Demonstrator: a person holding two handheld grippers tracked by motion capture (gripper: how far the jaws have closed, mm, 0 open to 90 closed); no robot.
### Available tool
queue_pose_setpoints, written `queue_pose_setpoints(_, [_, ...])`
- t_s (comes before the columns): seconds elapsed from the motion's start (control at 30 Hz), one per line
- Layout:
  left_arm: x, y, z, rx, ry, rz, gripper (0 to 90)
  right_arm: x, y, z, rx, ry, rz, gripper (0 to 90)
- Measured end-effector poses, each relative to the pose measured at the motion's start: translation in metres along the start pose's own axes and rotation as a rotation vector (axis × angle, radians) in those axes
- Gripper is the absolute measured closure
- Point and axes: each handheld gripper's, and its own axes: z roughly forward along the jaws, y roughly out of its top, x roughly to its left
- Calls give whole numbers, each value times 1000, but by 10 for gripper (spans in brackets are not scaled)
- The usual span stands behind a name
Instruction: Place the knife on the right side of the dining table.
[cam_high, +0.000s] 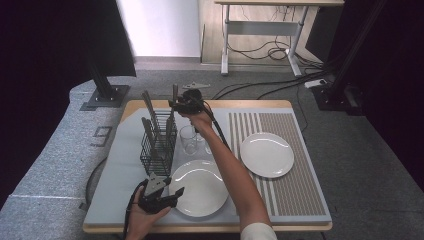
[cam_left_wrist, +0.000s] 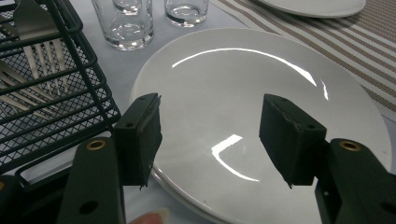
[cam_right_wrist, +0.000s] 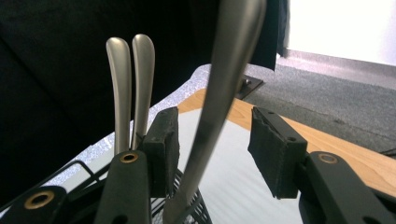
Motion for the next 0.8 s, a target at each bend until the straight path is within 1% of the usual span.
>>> queue_pose_setpoints(0.13, [3,0,-2,-3,7,-4,389,0,0,8,12,1,8,530])
queue_pose_setpoints(0.2, [5,0,-4,-8,10,-9,388,0,1,10,12,12,25,551])
queue_pose_setpoints(0.23, [5,0,-4,-8,10,-10,388,0,1,10,10,19,31,570])
queue_pose_setpoints(0.3, [6,0,-4,-10,11,-12,388,2,2,11,15,24,20,627])
queue_pose_setpoints(0.37, [6,0,-4,-9,11,-11,389,3,2,11,17,15,1,678])
queue_pose_setpoints(0.47, [4,0,-4,-7,7,-6,389,3,3,10,13,0,-3,747])
queue_pose_setpoints(0.5, [4,0,-4,-7,6,-5,388,3,3,9,13,-1,-1,755])
queue_pose_setpoints(0.6, [3,0,-3,-6,5,-4,388,3,2,6,2,12,10,781])
queue_pose_setpoints(0.8, [4,0,-4,-9,9,-8,388,3,3,-2,-34,63,47,822])
